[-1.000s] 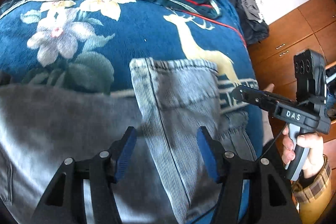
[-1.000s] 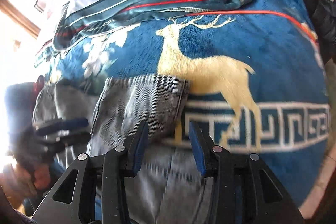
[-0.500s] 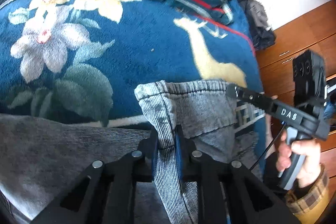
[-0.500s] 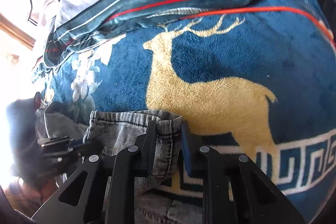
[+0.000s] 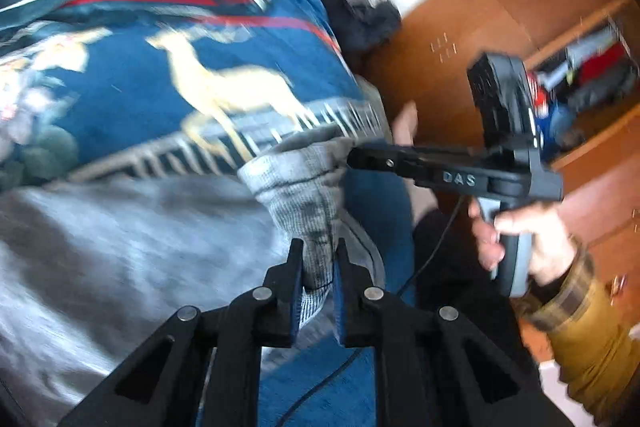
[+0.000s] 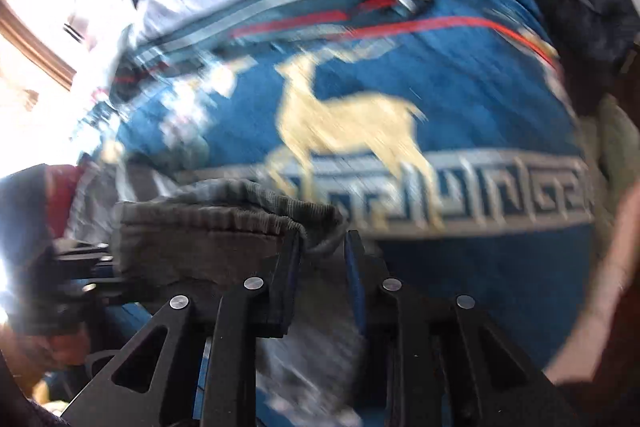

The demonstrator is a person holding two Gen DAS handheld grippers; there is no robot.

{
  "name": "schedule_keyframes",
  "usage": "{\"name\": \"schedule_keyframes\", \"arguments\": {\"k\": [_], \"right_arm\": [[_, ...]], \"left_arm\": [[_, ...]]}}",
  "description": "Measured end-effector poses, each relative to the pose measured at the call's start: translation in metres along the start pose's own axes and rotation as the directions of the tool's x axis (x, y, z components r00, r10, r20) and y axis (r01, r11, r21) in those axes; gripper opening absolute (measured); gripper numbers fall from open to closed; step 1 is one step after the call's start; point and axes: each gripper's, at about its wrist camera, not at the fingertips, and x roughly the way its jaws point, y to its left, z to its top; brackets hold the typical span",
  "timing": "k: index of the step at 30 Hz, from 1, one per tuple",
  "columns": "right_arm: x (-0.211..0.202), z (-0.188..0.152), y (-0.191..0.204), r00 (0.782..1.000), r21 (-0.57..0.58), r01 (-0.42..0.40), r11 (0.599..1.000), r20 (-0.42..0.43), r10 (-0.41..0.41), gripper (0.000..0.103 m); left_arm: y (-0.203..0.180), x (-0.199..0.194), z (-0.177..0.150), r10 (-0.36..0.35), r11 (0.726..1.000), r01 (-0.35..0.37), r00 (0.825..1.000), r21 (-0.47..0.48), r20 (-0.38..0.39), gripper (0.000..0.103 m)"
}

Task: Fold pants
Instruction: 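Fold the cuff over with the left gripper while the right gripper releases and regrasps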

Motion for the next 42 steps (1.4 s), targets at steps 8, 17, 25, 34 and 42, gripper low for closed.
{"name": "schedule_keyframes", "arguments": {"k": [8,17,25,34,42], "right_arm": [[-0.016,-0.055,-0.027,1.0,0.153,-0.026,0.988,0.001,0.026,0.038],[-0.015,-0.061,-0.01,0.982,0.253,-0.187,0.949,0.048,0.18,0.044],[0.018,-0.029,-0.037,0.992,0.298,-0.117,0.947,0.07,0.101,0.044],[0.01,-0.008,-0.033,0.974,0.175,0.036,0.984,0.214,-0.073,0.009],[0.007,-0.018,-0.045,0.993,0.219,-0.056,0.974,0.115,0.031,0.019]], "left_arm": [[-0.043,0.068,-0.052,0.068,0.995,-0.053,0.982,0.09,-0.178,0.015],[-0.024,0.007,-0.054,0.07,0.997,-0.067,0.994,0.036,-0.085,0.036],[-0.041,0.042,-0.057,0.082,0.993,-0.069,0.987,0.093,-0.139,0.036],[-0.032,0.082,-0.043,0.084,0.996,-0.075,0.979,0.055,-0.185,0.036],[-0.032,0.103,-0.04,0.093,0.995,-0.083,0.976,0.055,-0.199,0.036]]}}
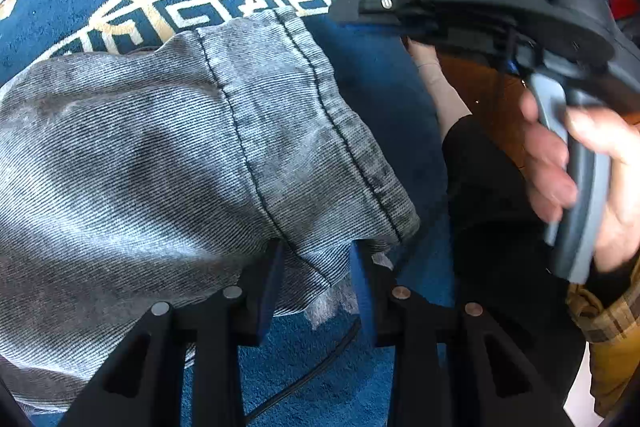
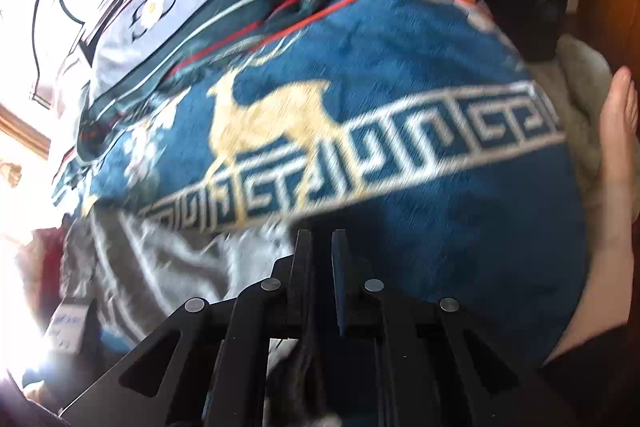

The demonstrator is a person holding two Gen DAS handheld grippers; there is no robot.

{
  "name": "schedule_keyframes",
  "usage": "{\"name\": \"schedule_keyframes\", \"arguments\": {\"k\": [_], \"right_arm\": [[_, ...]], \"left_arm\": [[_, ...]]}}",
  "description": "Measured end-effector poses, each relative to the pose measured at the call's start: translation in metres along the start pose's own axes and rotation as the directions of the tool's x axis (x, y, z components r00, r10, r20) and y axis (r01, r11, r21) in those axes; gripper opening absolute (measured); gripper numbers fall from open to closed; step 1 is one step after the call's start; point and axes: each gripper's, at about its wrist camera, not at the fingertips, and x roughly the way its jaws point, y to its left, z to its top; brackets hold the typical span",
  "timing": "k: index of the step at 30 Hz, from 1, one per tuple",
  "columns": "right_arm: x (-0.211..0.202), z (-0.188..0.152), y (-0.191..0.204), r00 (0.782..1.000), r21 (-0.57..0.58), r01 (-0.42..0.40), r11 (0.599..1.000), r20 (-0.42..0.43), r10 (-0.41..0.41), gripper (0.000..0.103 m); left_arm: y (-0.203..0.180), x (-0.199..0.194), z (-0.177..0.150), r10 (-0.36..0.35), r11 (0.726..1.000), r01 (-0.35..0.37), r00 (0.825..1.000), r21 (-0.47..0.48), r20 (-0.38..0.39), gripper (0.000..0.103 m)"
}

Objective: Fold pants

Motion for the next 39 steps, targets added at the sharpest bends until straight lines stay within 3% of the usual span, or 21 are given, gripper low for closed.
{"name": "schedule_keyframes", "arguments": {"k": [3,7,12,13,14,15,18,21,22,23,24,26,31,36,39], "right_arm": [[-0.015,-0.019,0.011,0.999,-0.029,-0.002,1.0,-0.032,0.001,0.032],[-0.028,-0.052,0.025,0.993,-0.09,-0.015,0.996,-0.114,0.004,0.034],[-0.007,-0.079,0.038,0.974,-0.159,0.006,0.987,-0.222,-0.042,0.034],[-0.001,-0.082,0.04,0.973,-0.173,0.019,0.985,-0.226,-0.058,0.032],[0.001,-0.083,0.041,0.973,-0.186,0.046,0.981,-0.213,-0.086,0.021],[0.001,-0.083,0.041,0.975,-0.196,0.073,0.978,-0.194,-0.111,0.017],[0.0,-0.081,0.03,0.975,-0.154,0.086,0.984,-0.191,-0.115,0.014],[0.013,-0.085,0.011,0.963,-0.079,0.037,0.996,-0.262,-0.057,0.015],[0.009,-0.083,0.008,0.968,-0.048,0.019,0.999,-0.249,-0.03,0.015],[0.001,-0.081,0.004,0.973,-0.019,0.007,1.0,-0.23,-0.012,0.022],[-0.006,-0.079,-0.001,0.978,0.009,0.005,1.0,-0.207,-0.003,0.038],[-0.026,-0.076,-0.012,0.989,0.062,0.023,0.998,-0.144,-0.014,0.054],[-0.048,-0.07,-0.03,0.997,0.111,0.001,0.994,-0.083,0.009,0.057],[-0.039,-0.068,-0.032,0.996,0.112,0.007,0.994,-0.091,0.003,0.069],[-0.035,-0.066,-0.037,0.996,0.13,-0.007,0.991,-0.091,0.019,0.069]], "left_arm": [[0.0,-0.013,-0.008,-0.021,1.0,0.021,1.0,0.004,-0.001,0.036],[0.003,-0.038,-0.015,-0.037,0.999,0.036,0.998,0.006,0.051,0.036],[0.019,-0.06,-0.024,-0.02,0.999,0.024,0.996,-0.035,0.088,0.038],[0.023,-0.062,-0.026,-0.015,0.999,0.019,0.996,-0.046,0.088,0.038],[0.024,-0.062,-0.023,-0.002,0.999,0.006,0.996,-0.051,0.09,0.038],[0.022,-0.06,-0.025,0.014,0.999,-0.009,0.995,-0.046,0.094,0.038],[0.007,-0.057,-0.024,0.075,0.997,-0.077,0.991,0.008,0.11,0.038],[-0.01,-0.043,-0.019,0.148,0.983,-0.159,0.983,0.093,0.112,0.038],[-0.014,-0.043,-0.021,0.177,0.974,-0.191,0.977,0.123,0.116,0.038],[-0.021,-0.039,-0.022,0.21,0.96,-0.229,0.97,0.162,0.125,0.038],[-0.027,-0.035,-0.022,0.238,0.944,-0.261,0.962,0.2,0.134,0.038],[-0.039,-0.026,-0.025,0.282,0.907,-0.315,0.947,0.279,0.151,0.043],[-0.063,-0.004,-0.033,0.386,0.79,-0.432,0.902,0.436,0.193,0.047],[-0.076,0.013,-0.03,0.421,0.725,-0.465,0.883,0.508,0.207,0.049],[-0.086,0.018,-0.034,0.406,0.708,-0.453,0.889,0.542,0.213,0.054]]}}
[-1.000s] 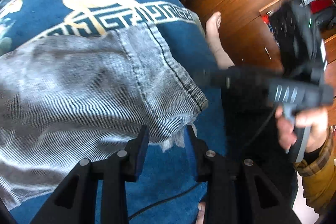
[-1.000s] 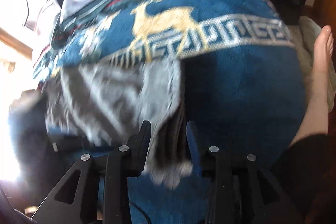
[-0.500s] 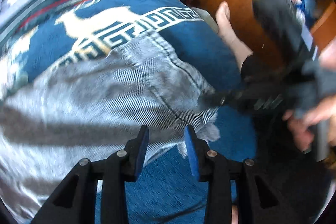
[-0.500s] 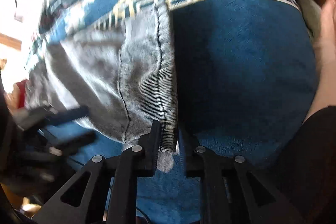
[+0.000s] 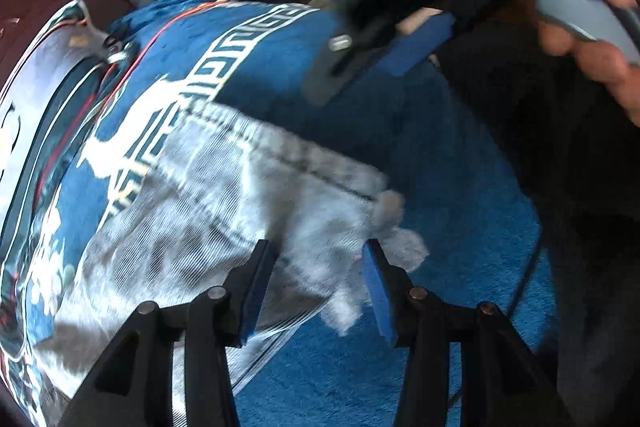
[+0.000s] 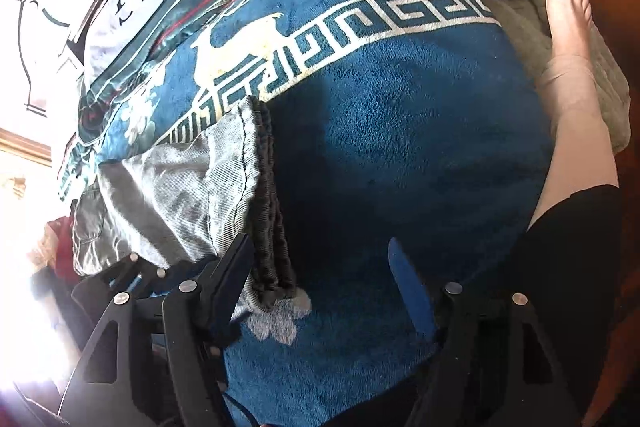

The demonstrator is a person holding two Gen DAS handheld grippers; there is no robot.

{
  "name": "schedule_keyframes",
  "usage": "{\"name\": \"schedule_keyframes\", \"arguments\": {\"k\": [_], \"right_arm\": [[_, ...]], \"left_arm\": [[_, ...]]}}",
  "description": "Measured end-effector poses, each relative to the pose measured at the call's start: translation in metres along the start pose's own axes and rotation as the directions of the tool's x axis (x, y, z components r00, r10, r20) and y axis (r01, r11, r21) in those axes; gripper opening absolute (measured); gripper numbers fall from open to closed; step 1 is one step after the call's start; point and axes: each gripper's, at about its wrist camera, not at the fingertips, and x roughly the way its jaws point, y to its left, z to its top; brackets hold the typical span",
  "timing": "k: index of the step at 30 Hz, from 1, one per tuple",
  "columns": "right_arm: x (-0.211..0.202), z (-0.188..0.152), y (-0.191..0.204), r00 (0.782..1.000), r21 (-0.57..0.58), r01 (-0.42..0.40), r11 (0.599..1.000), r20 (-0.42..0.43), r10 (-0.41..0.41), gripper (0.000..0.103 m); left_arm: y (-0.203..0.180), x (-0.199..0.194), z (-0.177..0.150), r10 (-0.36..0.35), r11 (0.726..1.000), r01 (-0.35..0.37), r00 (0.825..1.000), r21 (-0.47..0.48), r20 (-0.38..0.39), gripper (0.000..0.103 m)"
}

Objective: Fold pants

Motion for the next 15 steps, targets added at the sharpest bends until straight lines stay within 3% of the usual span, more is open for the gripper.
{"name": "schedule_keyframes", "arguments": {"k": [5,8,13,15], "right_arm": [[0.001,0.005,-0.009,0.999,0.018,-0.041,0.999,0.005,0.04,0.07],[0.0,0.008,-0.009,0.997,0.019,-0.071,0.997,0.022,0.07,0.07],[0.002,0.024,-0.001,0.987,-0.03,-0.154,0.988,0.032,0.155,0.07],[0.01,0.032,0.003,0.98,-0.039,-0.199,0.979,0.008,0.2,0.07]], "left_arm": [[-0.013,0.014,0.003,0.035,0.997,-0.034,0.999,0.065,-0.013,0.066],[-0.003,0.025,0.008,0.009,1.0,-0.009,1.0,0.01,-0.016,0.069],[0.031,0.029,0.007,-0.122,0.975,0.123,0.992,-0.184,0.014,0.054],[0.043,0.027,0.003,-0.154,0.958,0.156,0.988,-0.239,0.03,0.039]]}}
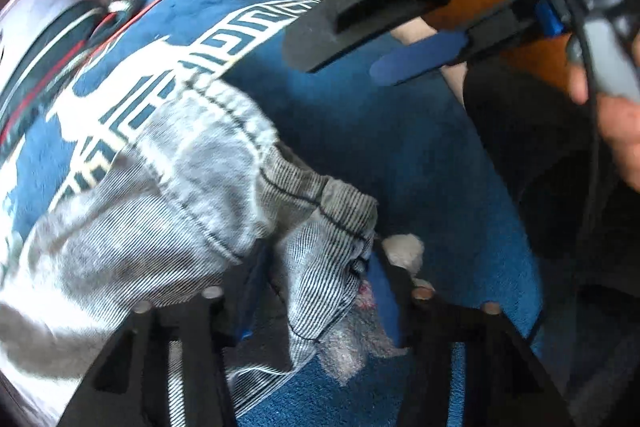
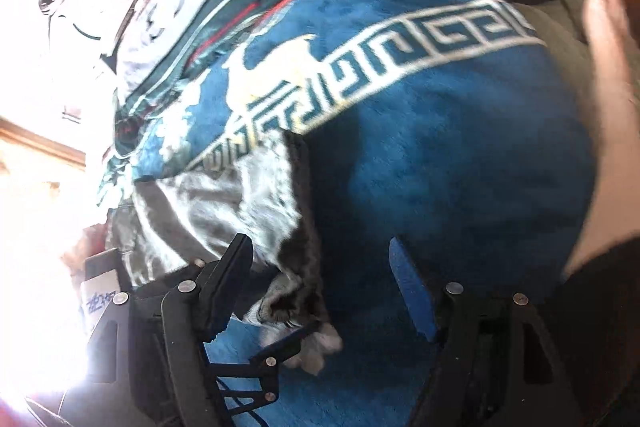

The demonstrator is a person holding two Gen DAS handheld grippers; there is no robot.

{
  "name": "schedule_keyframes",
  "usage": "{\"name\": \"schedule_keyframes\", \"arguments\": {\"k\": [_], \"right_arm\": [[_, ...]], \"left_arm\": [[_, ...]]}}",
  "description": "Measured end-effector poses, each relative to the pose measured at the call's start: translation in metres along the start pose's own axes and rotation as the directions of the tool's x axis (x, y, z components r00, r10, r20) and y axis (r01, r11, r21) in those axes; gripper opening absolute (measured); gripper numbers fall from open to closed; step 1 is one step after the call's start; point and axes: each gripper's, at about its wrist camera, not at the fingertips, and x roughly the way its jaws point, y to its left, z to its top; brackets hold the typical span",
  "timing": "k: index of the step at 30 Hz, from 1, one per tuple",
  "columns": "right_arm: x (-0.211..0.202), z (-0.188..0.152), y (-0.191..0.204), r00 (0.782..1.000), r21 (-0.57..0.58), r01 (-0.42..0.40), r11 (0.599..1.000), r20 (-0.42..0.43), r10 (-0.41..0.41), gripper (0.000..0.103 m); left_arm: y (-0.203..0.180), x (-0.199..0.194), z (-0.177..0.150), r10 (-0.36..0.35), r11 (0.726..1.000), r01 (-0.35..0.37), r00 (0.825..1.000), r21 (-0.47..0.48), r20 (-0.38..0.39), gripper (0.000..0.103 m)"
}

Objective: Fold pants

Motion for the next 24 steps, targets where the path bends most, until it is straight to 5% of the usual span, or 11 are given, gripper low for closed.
{"name": "schedule_keyframes", "arguments": {"k": [3,7,8,10,12,17,24], "right_arm": [[0.025,0.014,0.0,0.996,0.044,-0.065,0.997,-0.059,0.067,0.07],[0.059,0.024,-0.004,0.991,0.117,-0.065,0.991,-0.111,0.078,0.07],[0.062,0.026,-0.001,0.991,0.104,-0.054,0.993,-0.114,0.066,0.063],[0.065,0.027,0.008,0.993,0.078,-0.037,0.996,-0.113,0.046,0.026],[0.06,0.027,0.018,0.996,0.048,-0.011,0.999,-0.09,0.015,0.015],[0.032,0.023,0.061,0.999,-0.034,-0.049,0.998,-0.006,0.048,0.013],[0.034,0.028,0.168,0.994,-0.195,-0.108,0.975,0.007,0.111,0.012]], "left_arm": [[0.021,-0.006,0.0,-0.079,0.989,0.08,0.997,-0.121,0.01,0.027],[0.036,-0.012,-0.004,-0.151,0.968,0.153,0.988,-0.198,0.024,0.024],[0.036,-0.013,-0.005,-0.156,0.967,0.158,0.987,-0.202,0.027,0.024],[0.038,-0.016,-0.006,-0.167,0.963,0.17,0.985,-0.207,0.034,0.024],[0.045,-0.025,-0.008,-0.184,0.956,0.19,0.982,-0.221,0.05,0.023],[0.073,-0.071,-0.023,-0.212,0.931,0.248,0.965,-0.268,0.157,0.023],[0.116,-0.148,-0.06,-0.151,0.908,0.247,0.946,-0.339,0.286,0.023]]}}
